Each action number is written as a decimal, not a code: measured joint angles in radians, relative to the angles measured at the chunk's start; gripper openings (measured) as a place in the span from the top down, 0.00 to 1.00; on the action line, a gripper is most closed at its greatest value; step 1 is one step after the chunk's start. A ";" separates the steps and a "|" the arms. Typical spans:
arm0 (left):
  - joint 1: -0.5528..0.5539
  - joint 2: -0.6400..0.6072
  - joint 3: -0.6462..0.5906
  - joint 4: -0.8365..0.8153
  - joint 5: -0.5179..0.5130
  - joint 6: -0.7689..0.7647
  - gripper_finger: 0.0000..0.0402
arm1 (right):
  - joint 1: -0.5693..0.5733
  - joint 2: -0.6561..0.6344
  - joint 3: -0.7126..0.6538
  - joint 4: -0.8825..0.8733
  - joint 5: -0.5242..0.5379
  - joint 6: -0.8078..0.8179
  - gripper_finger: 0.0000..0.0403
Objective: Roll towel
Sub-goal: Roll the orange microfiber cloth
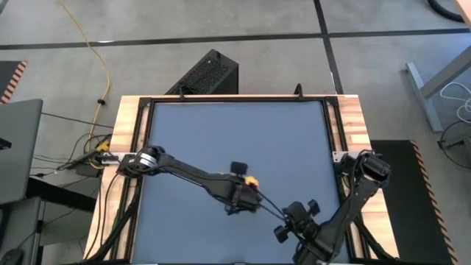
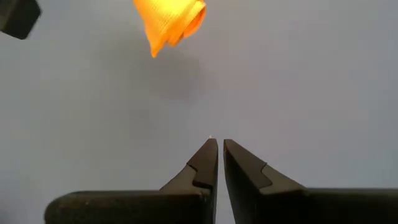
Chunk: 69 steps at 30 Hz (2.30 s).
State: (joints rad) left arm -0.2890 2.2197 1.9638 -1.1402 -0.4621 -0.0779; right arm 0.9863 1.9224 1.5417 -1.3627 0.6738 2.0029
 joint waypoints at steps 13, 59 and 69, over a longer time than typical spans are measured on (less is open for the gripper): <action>-0.170 -0.630 -0.545 -0.243 -0.139 -1.008 0.96 | -0.140 -0.001 0.001 0.255 0.110 -0.616 0.87; -0.265 -0.703 -1.127 0.375 -0.152 -1.566 0.65 | -0.528 -0.023 0.001 0.328 0.011 -1.047 0.87; -0.191 -0.696 -1.126 0.460 -0.102 -1.324 0.64 | -0.531 -0.057 0.002 0.319 0.005 -1.069 0.87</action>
State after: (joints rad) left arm -0.4798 1.5234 0.8375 -0.6797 -0.5645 -1.4022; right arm 0.4557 1.8652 1.5433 -1.0436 0.6785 0.9335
